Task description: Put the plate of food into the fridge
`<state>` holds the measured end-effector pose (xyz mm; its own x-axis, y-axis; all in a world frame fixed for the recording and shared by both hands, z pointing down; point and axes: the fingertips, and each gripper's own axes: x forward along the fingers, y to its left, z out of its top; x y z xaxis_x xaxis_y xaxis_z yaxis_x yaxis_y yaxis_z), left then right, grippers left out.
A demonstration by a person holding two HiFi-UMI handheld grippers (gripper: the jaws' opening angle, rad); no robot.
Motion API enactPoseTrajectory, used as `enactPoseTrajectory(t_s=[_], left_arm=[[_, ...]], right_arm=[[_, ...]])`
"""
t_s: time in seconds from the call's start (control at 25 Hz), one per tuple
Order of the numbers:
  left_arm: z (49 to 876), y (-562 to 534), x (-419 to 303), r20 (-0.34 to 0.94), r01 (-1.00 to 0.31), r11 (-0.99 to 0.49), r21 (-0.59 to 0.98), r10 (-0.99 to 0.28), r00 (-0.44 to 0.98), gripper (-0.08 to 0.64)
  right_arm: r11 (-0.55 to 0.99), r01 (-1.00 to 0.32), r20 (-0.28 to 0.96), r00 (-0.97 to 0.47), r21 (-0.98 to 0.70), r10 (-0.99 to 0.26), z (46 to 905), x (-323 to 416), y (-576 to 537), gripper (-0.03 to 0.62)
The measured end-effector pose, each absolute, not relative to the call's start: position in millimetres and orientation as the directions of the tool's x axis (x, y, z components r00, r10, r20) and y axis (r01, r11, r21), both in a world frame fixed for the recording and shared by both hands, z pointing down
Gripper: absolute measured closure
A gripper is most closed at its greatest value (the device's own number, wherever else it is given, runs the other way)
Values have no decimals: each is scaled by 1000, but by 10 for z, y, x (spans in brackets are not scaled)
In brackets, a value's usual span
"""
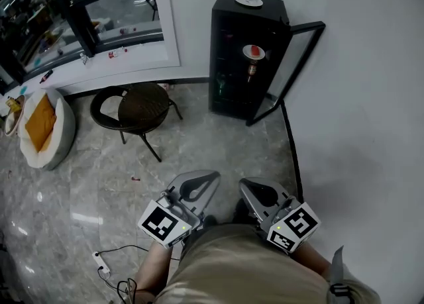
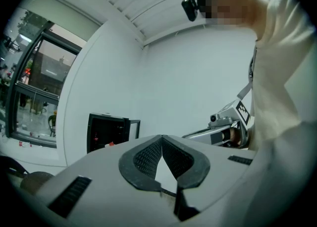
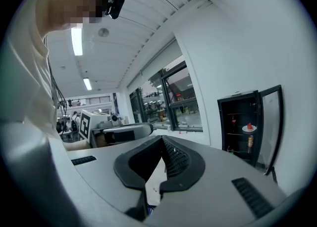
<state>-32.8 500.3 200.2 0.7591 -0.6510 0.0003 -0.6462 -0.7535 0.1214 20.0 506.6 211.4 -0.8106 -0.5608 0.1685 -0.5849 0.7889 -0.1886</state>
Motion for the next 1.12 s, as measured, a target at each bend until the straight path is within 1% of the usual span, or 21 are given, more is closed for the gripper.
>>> enactPoseTrajectory(t_s=[0.12, 0.28, 0.6, 1.12], left_arm=[[1991, 4859, -218, 12, -648, -753, 114, -651, 759, 549], [1977, 4659, -50, 22, -645, -756, 109, -647, 762, 549], [1949, 4256, 405, 63, -646, -756, 102, -643, 763, 549], [1917, 3773, 1025, 105, -680, -729, 80, -672, 733, 549]], right_arm=[[809, -573, 180, -816, -129, -549, 2125, 273, 4940, 571], [811, -574, 169, -815, -112, -554, 2086, 432, 4746, 571], [774, -591, 147, -806, -228, -573, 2102, 978, 4243, 569], [800, -531, 111, -846, -279, -522, 2123, 1545, 3766, 569]])
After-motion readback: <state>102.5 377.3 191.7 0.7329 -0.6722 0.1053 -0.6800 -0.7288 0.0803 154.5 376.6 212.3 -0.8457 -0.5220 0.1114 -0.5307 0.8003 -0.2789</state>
